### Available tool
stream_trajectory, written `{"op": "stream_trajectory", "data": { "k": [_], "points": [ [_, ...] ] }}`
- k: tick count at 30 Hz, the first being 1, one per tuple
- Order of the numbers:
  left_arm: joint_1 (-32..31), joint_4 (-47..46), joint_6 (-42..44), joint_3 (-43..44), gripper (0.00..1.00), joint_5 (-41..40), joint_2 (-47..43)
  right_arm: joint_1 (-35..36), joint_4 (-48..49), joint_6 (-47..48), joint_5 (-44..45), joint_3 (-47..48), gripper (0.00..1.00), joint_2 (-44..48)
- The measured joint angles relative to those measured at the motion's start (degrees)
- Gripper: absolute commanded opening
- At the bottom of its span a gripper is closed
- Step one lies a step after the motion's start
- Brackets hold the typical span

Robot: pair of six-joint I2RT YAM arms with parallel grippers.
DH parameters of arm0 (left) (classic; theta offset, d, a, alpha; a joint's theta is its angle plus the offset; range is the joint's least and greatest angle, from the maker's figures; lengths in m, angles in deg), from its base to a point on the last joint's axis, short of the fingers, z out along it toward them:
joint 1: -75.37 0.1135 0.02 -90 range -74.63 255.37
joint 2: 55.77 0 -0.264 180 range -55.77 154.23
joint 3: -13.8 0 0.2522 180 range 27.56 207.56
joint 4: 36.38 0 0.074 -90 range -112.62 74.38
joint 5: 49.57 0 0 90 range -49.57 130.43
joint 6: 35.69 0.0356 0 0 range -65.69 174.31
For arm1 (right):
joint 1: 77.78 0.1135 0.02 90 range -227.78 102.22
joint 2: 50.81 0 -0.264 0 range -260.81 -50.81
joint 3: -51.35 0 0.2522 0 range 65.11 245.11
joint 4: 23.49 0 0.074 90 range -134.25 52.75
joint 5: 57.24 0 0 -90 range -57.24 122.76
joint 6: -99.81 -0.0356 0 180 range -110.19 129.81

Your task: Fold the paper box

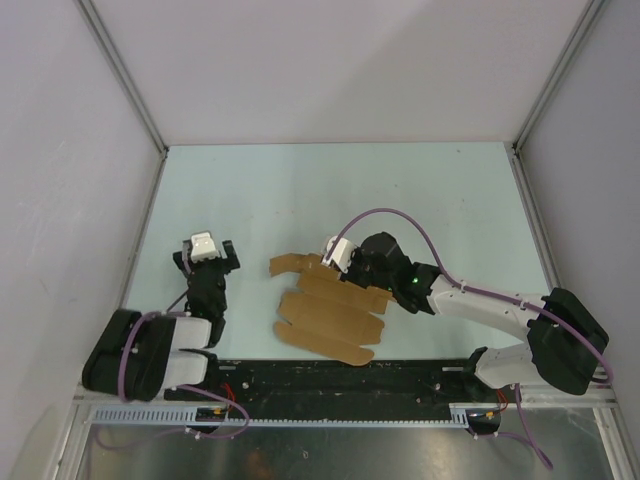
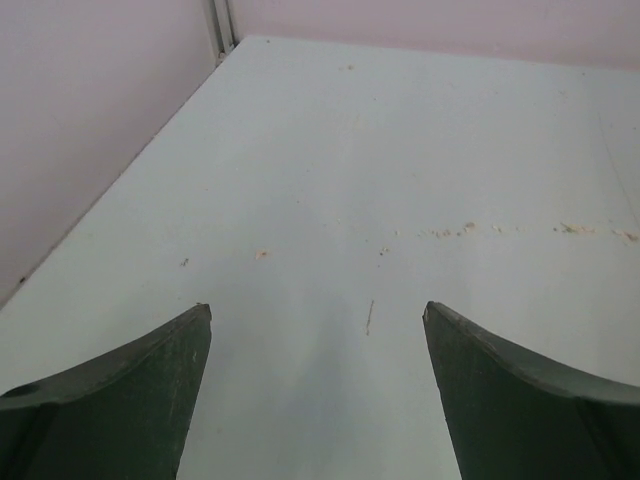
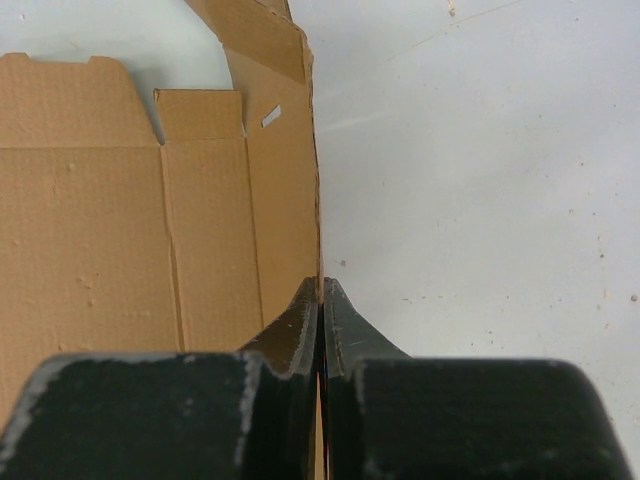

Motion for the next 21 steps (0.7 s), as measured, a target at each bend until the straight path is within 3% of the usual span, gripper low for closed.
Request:
{"op": "stream_trajectory", "data": {
  "k": [4,12,17,21],
  "points": [
    [1.9,-5.4,0.9,0.0,1.0,3.5,8.1,0.0,0.0,-0.1,-0.2,0.0,0.0,0.0],
    [2.0,-9.1,1.4,0.0,1.0,5.3,8.1,0.0,0.2,-0.7,-0.5,0.0,0.0,-0.6],
    [-0.4,-9.0,2.9,0.0,1.0,2.7,4.4,0.0,0.3,-0.9,-0.8,0.0,0.0,-0.8],
    [-6.1,-6.8,5.3,0.3,1.0,-3.7,-6.3,0.2,0.4,-0.8,-0.8,0.0,0.0,-1.0]
  ]
}}
